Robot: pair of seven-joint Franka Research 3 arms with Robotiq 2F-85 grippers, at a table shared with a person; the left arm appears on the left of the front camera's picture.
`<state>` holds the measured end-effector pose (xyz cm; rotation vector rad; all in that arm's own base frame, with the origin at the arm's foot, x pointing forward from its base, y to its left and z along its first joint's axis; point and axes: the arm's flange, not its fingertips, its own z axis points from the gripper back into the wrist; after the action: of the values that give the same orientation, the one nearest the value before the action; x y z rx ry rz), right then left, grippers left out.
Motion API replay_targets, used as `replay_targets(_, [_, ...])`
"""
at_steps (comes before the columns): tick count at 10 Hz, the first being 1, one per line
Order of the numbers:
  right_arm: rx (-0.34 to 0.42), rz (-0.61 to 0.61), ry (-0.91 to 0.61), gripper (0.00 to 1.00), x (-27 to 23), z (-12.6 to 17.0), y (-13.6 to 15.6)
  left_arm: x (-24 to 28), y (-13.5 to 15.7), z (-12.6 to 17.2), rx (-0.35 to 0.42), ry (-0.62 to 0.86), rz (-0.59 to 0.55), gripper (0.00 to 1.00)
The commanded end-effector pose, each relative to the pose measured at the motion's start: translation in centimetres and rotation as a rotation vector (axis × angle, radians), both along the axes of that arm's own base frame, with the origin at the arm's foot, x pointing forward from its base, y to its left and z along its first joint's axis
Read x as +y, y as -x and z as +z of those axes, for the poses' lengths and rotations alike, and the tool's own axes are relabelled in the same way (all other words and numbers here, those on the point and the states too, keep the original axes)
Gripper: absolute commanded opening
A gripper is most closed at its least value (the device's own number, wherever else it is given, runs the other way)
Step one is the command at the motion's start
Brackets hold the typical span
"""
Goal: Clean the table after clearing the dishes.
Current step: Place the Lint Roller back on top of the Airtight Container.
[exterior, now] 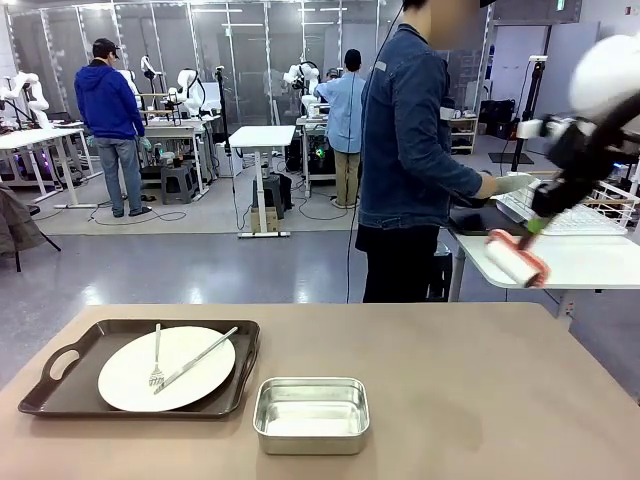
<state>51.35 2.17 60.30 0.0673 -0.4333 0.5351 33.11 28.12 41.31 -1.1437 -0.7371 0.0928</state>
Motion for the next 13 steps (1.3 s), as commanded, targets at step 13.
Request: replay_targets(13, [0.002, 0.570, 0.134, 0.21, 20.4, -2.1, 7.0, 0.1, 0.4, 0.0, -0.004, 0.001, -0.007, 1.00])
